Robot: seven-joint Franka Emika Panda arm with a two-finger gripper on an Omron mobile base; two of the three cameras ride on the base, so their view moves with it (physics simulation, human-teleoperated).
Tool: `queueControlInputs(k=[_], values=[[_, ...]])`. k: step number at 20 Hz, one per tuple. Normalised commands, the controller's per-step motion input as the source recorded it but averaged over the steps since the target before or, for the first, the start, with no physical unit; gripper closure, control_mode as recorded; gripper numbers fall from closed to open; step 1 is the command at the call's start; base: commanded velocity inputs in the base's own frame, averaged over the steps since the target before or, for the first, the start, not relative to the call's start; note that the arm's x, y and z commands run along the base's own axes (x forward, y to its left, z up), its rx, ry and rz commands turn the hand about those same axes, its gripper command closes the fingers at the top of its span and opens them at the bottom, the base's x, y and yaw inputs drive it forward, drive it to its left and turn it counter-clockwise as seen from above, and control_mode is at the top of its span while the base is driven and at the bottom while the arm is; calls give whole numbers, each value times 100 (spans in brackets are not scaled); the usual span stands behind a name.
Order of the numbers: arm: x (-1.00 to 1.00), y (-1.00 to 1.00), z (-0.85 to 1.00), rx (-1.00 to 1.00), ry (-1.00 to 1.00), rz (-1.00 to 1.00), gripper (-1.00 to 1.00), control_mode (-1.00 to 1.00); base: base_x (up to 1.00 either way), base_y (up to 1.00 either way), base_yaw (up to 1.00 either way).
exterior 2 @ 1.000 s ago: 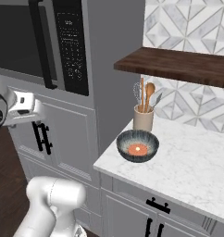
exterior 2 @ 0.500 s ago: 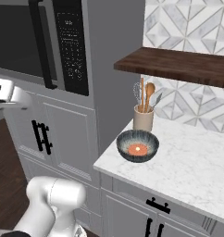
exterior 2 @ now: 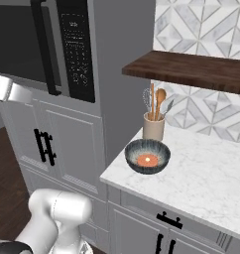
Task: Open the microwave, place the bowl with waffle inside the microwave, then close the microwave door and turn it on.
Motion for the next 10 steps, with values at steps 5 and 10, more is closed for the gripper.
queueControlInputs(k=[5,10], values=[[45,0,44,0,0,0,-100,-100,0,0,0],[40,1,9,0,-10,0,-100,-100,0,0,0]])
